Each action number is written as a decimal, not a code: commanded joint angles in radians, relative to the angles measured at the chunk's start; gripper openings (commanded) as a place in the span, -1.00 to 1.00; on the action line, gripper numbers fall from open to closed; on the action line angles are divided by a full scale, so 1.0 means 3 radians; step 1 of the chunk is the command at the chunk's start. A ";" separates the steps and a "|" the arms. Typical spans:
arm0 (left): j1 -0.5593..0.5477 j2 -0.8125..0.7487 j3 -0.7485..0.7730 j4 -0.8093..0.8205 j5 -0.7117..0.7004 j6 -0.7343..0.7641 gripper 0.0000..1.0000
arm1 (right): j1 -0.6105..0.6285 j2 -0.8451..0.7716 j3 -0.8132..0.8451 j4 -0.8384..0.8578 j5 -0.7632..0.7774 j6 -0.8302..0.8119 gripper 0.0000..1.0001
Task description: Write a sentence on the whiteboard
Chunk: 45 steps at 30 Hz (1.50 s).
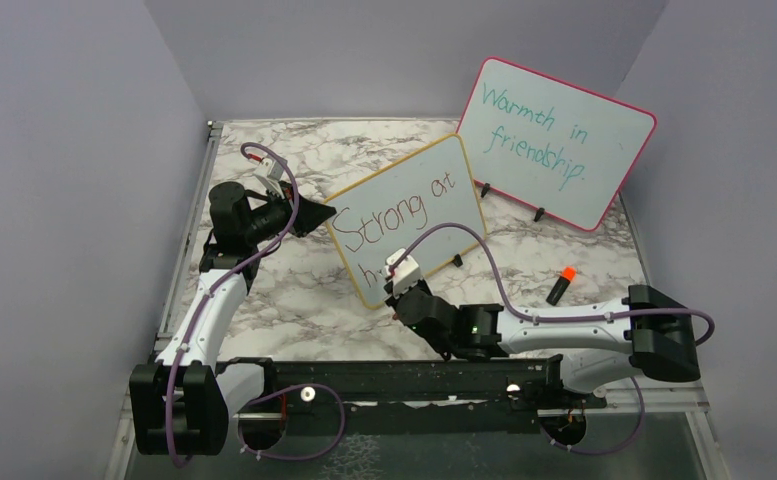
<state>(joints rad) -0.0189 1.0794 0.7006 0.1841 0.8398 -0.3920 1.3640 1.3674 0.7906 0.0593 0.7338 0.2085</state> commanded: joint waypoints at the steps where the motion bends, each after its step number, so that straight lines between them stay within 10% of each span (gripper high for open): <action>1: 0.0032 0.0061 0.0027 -0.0220 -0.0312 0.0279 -1.00 | -0.0016 0.0082 0.0002 0.0150 -0.0041 -0.0008 -0.99; 45: 0.0032 0.0071 0.0022 -0.0227 -0.0314 0.0289 -1.00 | -0.0072 0.0029 -0.0077 0.0210 0.0331 0.0011 -0.99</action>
<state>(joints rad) -0.0189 1.0813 0.7048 0.1772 0.8398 -0.3862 1.3479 1.4002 0.7849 0.0669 0.7948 0.2188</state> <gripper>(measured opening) 0.026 0.158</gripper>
